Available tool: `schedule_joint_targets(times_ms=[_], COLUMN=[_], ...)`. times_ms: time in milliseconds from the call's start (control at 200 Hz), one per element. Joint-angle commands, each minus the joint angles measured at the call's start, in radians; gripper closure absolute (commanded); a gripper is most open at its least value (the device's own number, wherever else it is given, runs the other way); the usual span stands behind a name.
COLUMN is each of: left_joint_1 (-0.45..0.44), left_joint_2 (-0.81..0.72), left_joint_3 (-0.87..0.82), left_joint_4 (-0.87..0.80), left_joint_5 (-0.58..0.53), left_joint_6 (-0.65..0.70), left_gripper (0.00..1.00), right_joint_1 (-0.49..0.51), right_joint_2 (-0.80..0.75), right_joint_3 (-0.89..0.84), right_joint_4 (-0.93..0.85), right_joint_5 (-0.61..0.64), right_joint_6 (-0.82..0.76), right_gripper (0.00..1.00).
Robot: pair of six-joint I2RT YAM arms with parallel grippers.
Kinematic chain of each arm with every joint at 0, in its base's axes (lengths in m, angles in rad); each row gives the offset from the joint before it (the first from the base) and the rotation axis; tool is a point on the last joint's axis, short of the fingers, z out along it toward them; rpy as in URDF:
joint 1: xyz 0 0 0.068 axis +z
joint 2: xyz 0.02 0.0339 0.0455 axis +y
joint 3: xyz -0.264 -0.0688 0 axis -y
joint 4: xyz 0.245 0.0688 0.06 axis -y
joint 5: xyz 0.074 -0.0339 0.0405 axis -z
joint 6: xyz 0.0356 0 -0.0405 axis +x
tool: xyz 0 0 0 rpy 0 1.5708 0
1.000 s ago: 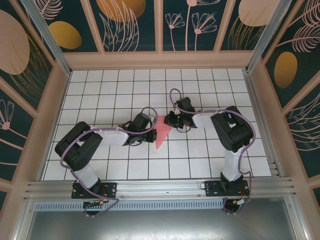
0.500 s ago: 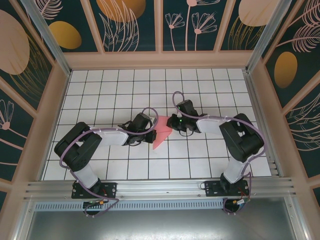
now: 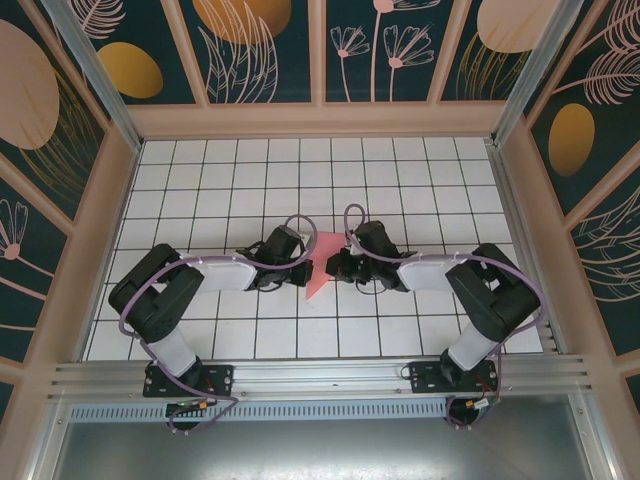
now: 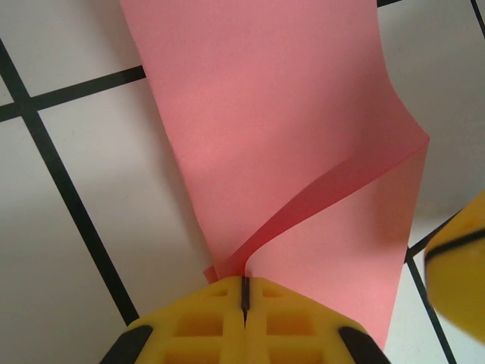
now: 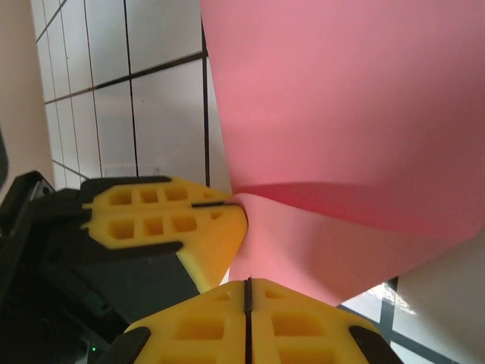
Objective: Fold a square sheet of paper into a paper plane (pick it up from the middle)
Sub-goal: Third fold the triangle at the center of the table.
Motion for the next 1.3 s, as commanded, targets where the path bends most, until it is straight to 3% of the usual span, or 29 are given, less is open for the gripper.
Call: schedule_joint_targets(times_ms=[0, 470, 761, 981, 1291], left_joint_1=[0.003, 0.004, 0.003, 0.003, 0.003], left_joint_2=[0.042, 0.039, 0.043, 0.045, 0.040], left_joint_3=[-0.019, -0.018, -0.019, -0.017, -0.019], left_joint_4=[-0.141, -0.140, -0.142, -0.140, -0.144], left_joint_5=[-0.038, -0.043, -0.045, -0.043, -0.045], left_joint_6=[0.010, 0.009, 0.010, 0.008, 0.010], left_gripper=[0.99, 0.98, 0.98, 0.98, 0.98], right_joint_1=[0.001, -0.002, -0.050, -0.066, -0.064], right_joint_2=[0.038, 0.117, -0.003, 0.057, 0.115], right_joint_3=[-0.009, 0.062, 0.042, 0.025, 0.021], right_joint_4=[0.112, -0.136, -0.044, 0.013, -0.050], right_joint_5=[-0.037, 0.080, 0.007, -0.023, 0.049], right_joint_6=[0.042, -0.051, -0.033, -0.019, -0.012], right_gripper=[0.91, 0.90, 0.88, 0.89, 0.89])
